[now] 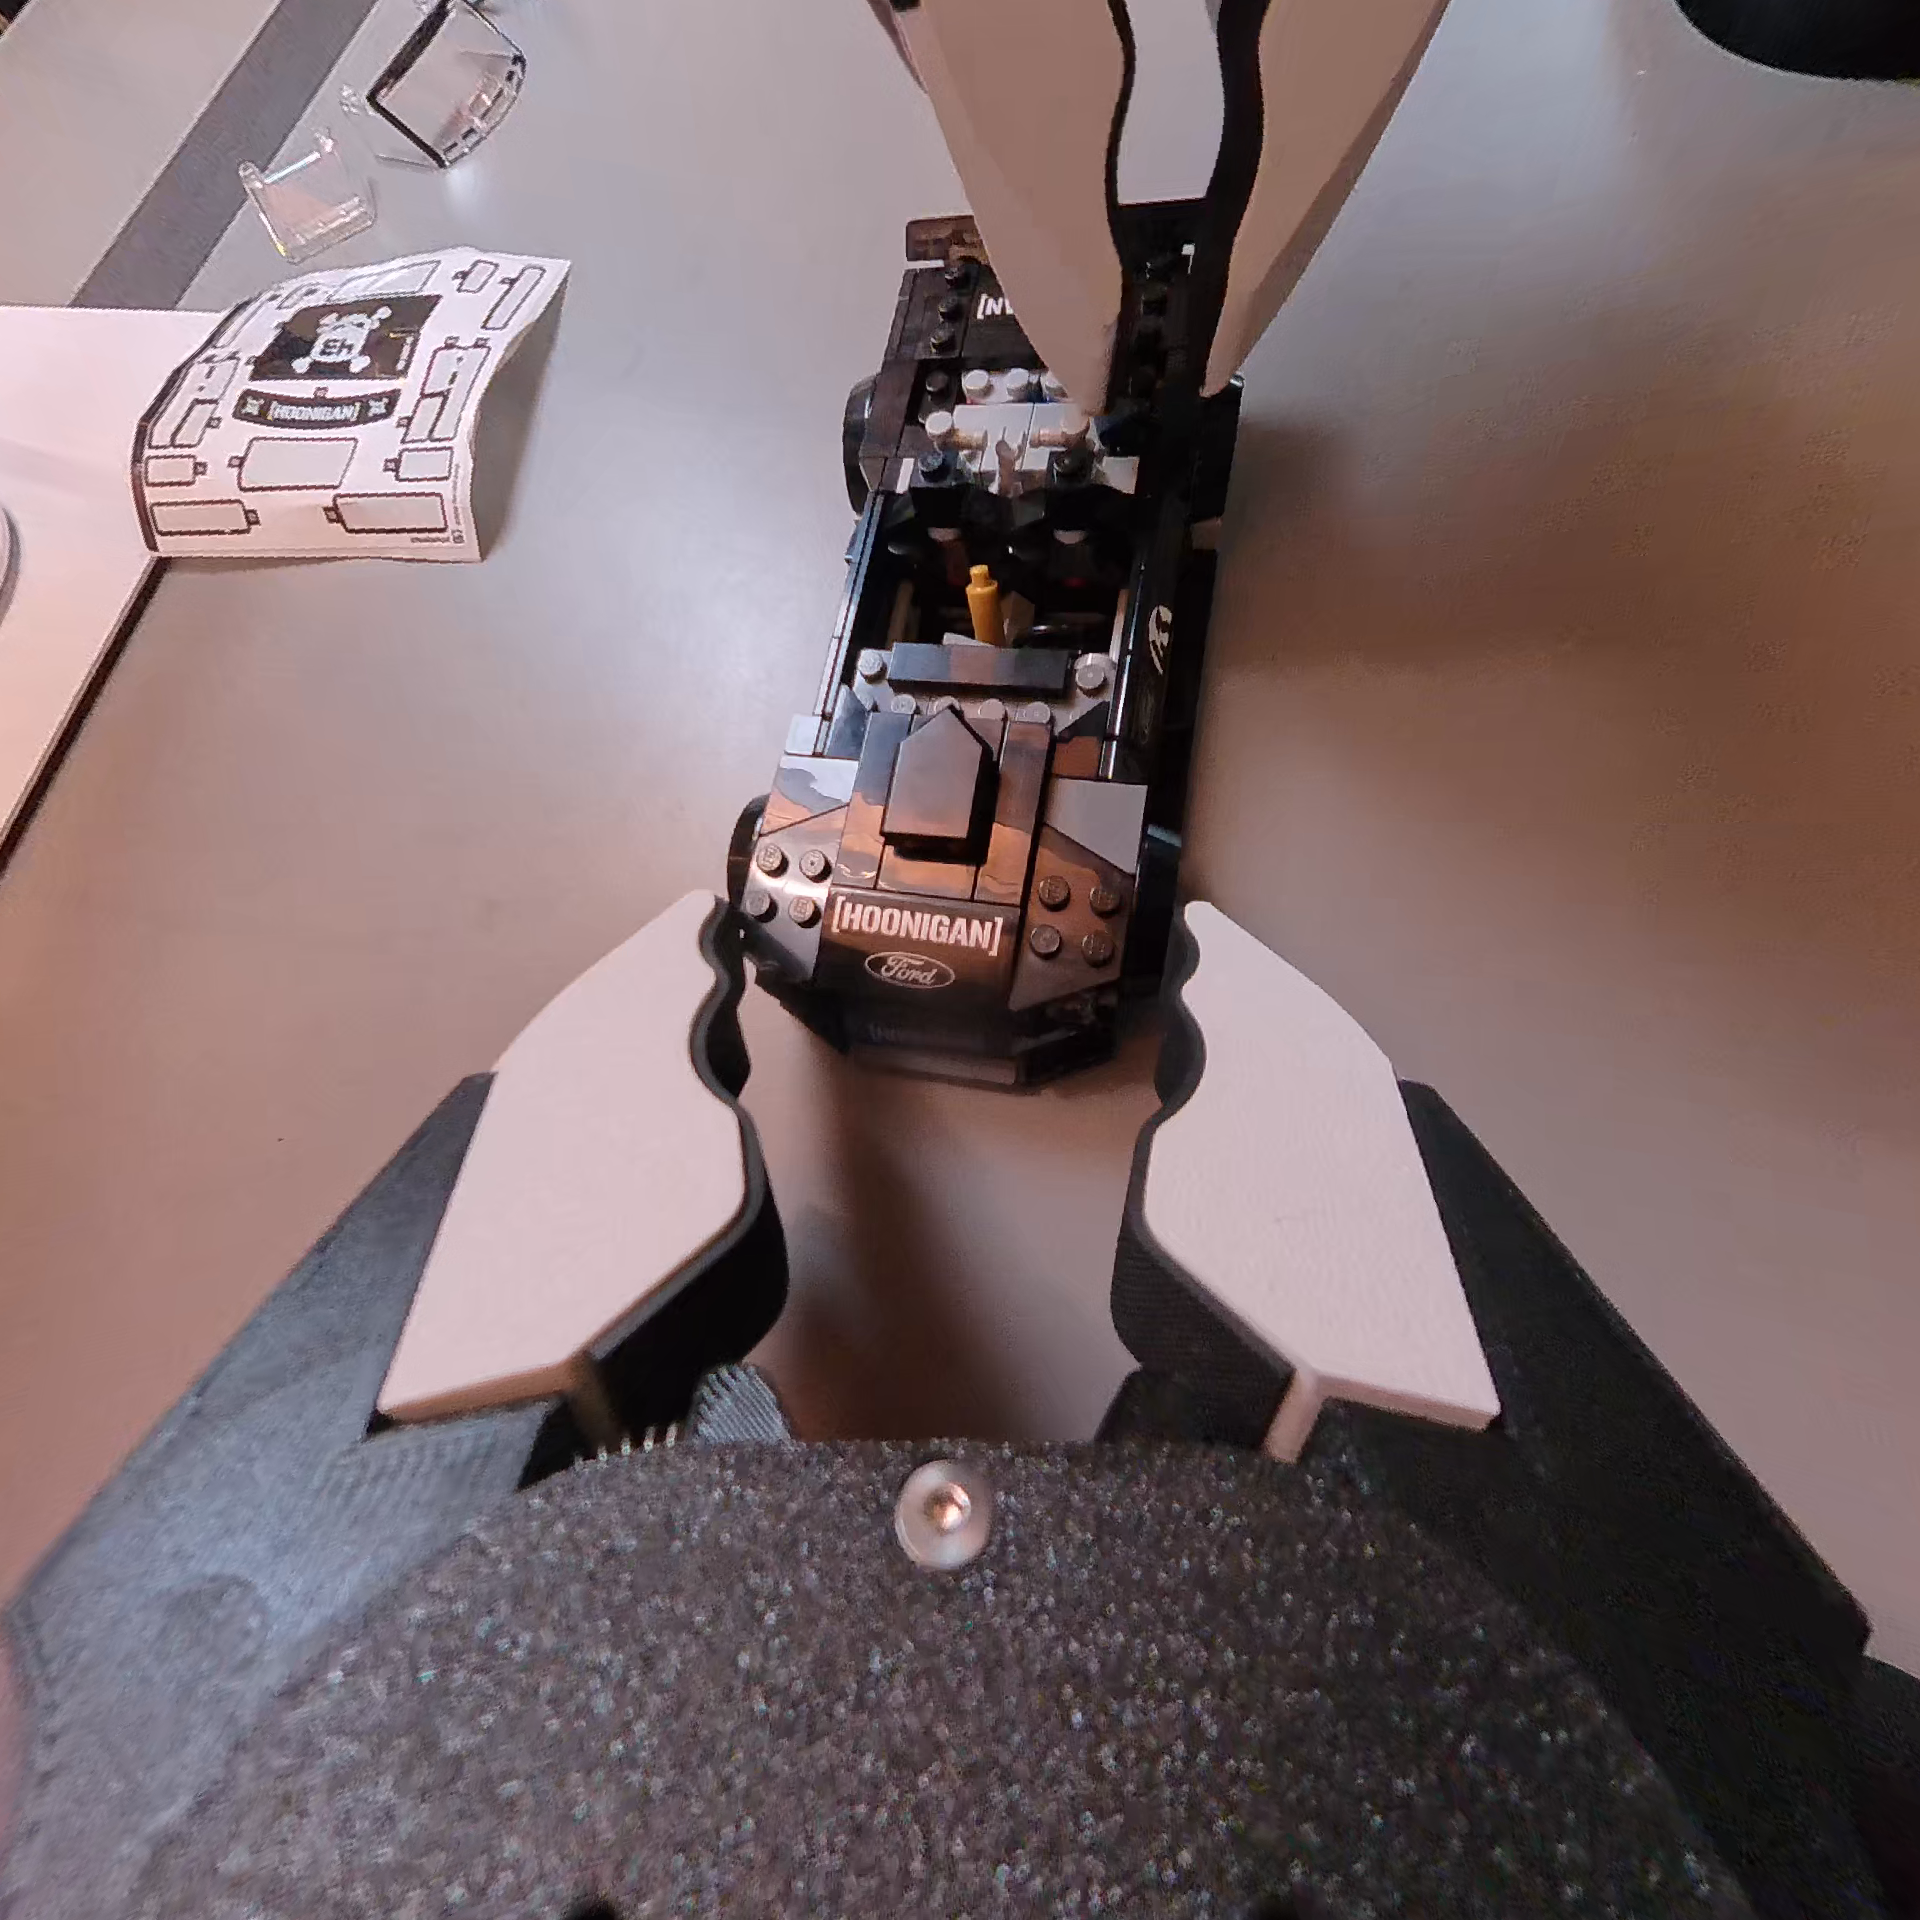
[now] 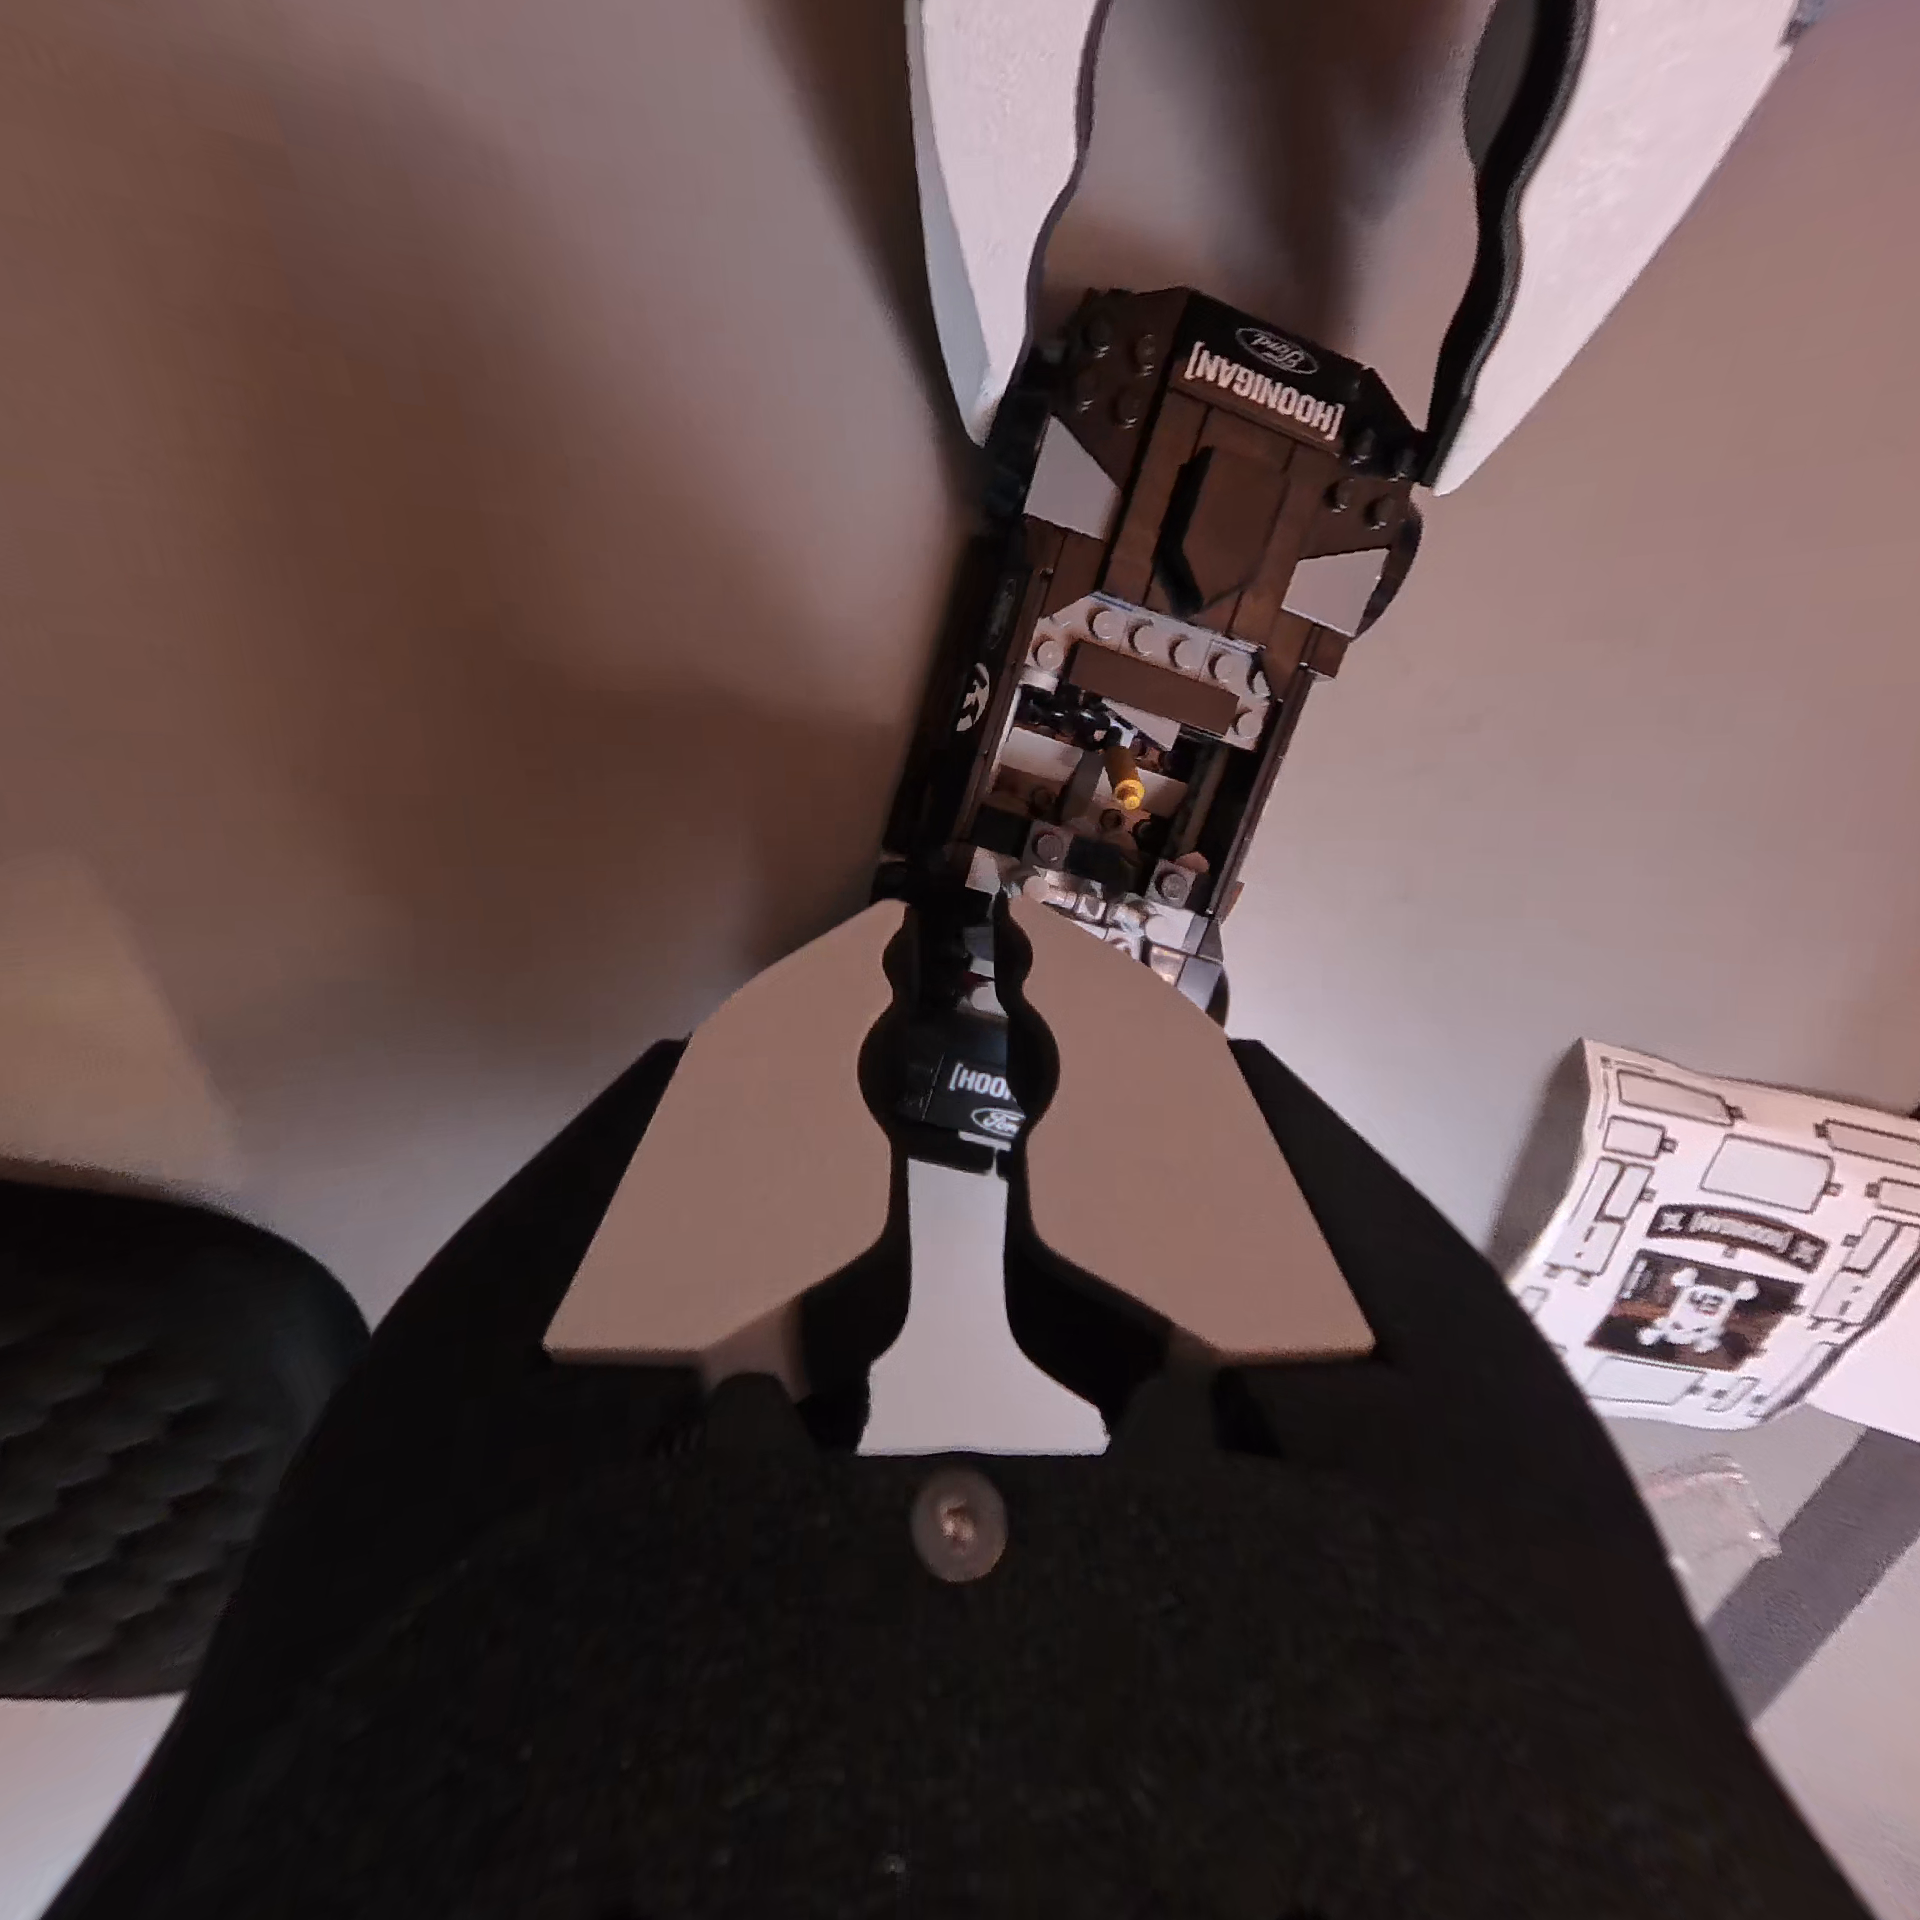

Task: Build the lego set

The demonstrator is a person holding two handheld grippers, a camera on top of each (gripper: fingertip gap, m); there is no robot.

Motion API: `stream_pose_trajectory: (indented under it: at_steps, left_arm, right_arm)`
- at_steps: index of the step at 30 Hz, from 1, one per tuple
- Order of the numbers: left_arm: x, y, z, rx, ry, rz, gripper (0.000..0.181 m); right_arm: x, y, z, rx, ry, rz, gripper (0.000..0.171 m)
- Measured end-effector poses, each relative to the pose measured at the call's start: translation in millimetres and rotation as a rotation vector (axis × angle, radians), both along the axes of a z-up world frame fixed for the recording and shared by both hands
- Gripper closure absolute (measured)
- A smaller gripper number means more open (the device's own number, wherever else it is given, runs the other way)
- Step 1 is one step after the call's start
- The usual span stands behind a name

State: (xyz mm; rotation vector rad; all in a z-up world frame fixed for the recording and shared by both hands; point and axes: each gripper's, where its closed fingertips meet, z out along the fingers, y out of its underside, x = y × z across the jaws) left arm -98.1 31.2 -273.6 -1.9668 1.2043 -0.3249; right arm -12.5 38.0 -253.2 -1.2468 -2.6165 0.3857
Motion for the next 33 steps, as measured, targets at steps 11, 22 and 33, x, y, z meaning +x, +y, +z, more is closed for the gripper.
stream_pose_trajectory:
  at_steps: [11, 22, 33]
  left_arm:
    - [0.3, -0.3, -0.1, 0.0, 0.001, -0.002, 0.104]
    - [1.6, -1.9, -0.4, 0.003, 0.01, -0.008, 0.104]
    - [1.8, -2.6, -0.9, 0.007, 0.019, -0.01, 0.104]
  right_arm:
    - [0.2, 4.6, 3.6, -0.212, 0.042, -0.577, 0.159]
    - [6.3, 8.4, -6.0, -0.282, 0.012, -0.961, 0.157]
    - [2.9, 8.7, -7.9, -0.328, 0.008, -0.992, 0.16]
